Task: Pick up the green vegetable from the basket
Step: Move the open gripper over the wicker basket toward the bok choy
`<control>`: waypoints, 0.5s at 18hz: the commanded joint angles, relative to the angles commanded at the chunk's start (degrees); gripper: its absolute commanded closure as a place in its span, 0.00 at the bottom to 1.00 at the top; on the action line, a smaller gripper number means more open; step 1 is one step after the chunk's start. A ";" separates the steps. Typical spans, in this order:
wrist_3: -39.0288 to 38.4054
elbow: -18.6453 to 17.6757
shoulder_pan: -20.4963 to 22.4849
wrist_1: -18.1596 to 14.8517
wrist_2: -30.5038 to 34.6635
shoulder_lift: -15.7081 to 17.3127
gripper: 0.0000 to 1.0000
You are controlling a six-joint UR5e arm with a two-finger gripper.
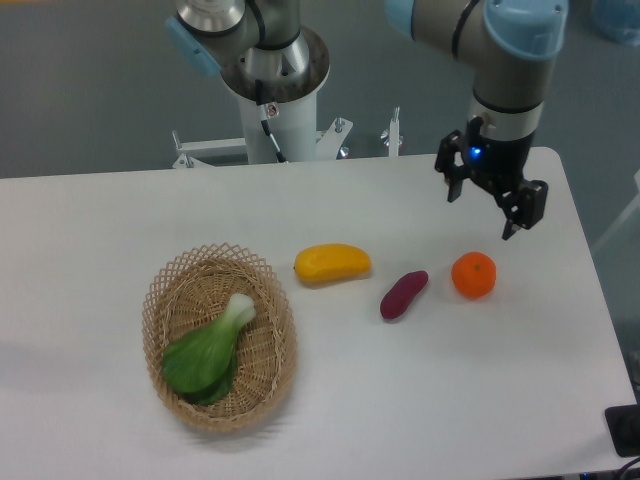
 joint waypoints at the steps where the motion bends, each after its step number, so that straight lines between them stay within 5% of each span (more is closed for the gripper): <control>1: -6.56 -1.05 -2.10 1.66 -1.75 0.26 0.00; 6: -26.37 -4.66 -9.93 7.47 -2.38 -0.35 0.00; 9: -30.18 -6.24 -15.12 7.92 -2.12 -1.66 0.00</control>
